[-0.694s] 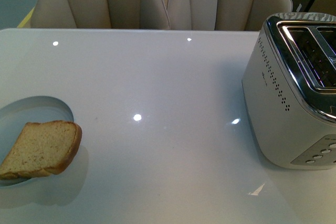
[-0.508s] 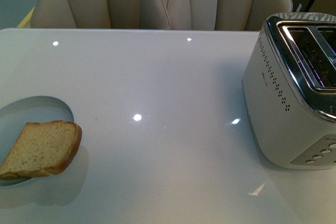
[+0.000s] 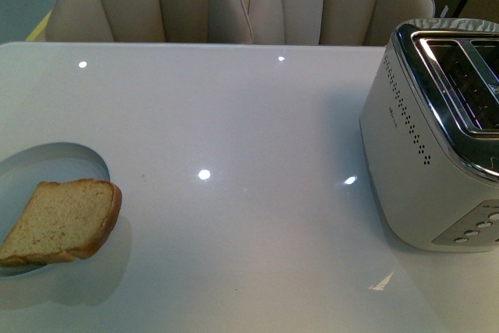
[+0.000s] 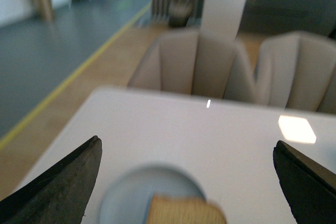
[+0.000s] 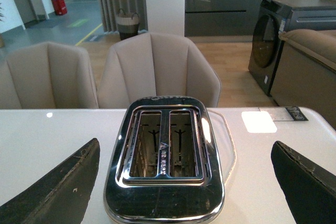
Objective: Left arm holds plate, right arm toasts bread
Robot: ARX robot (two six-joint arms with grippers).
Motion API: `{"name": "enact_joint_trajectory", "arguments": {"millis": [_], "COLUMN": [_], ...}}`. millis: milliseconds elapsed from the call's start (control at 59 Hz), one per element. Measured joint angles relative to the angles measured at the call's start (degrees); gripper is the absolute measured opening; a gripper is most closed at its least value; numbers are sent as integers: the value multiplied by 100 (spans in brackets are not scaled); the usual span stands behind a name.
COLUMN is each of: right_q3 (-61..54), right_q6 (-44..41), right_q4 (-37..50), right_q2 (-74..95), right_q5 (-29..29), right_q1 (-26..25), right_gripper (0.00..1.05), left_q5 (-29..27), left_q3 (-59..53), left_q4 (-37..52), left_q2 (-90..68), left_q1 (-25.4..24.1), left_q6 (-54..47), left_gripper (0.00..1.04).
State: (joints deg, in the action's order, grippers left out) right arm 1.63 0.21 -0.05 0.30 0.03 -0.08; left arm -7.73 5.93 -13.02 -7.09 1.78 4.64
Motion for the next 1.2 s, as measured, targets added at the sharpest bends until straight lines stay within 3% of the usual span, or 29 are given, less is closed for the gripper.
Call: {"name": "enact_joint_trajectory", "arguments": {"millis": [68,169,322,474,644,830,847,1202], "right_q3": [0,0,0,0,0,0,0,-2], "right_q6": [0,0,0,0,0,0,0,0], "right_q4": [0,0,0,0,0,0,0,0], "right_q2": [-4,-2,-2,-2,-2,-2,-2,-4], "right_q5": [-7,-2,-2,-2,-2,-2,-2,-2], "right_q1": [0,0,0,0,0,0,0,0], "right_gripper": [96,96,96,96,96,96,96,96], "left_q5": [-74,315,1207,1709,1821,1821,1773,1585], "left_q3": [358,396,586,837,1222,1810,2179,3115], "left_q4": [-868,-763,730,2326,3777,4446,4607,4739], "left_q2": [-743,-1270,-2761,-4710,-7016,-8942,-9960,-11774], "left_q1": [-107,-455,-1521,-2041,-2428,-2859,-2933,-2702], "left_q6": [205,190,-232,-678,-1268,-1569,-1659,-1690], "left_gripper": [98,98,98,98,98,98,98,98]}}
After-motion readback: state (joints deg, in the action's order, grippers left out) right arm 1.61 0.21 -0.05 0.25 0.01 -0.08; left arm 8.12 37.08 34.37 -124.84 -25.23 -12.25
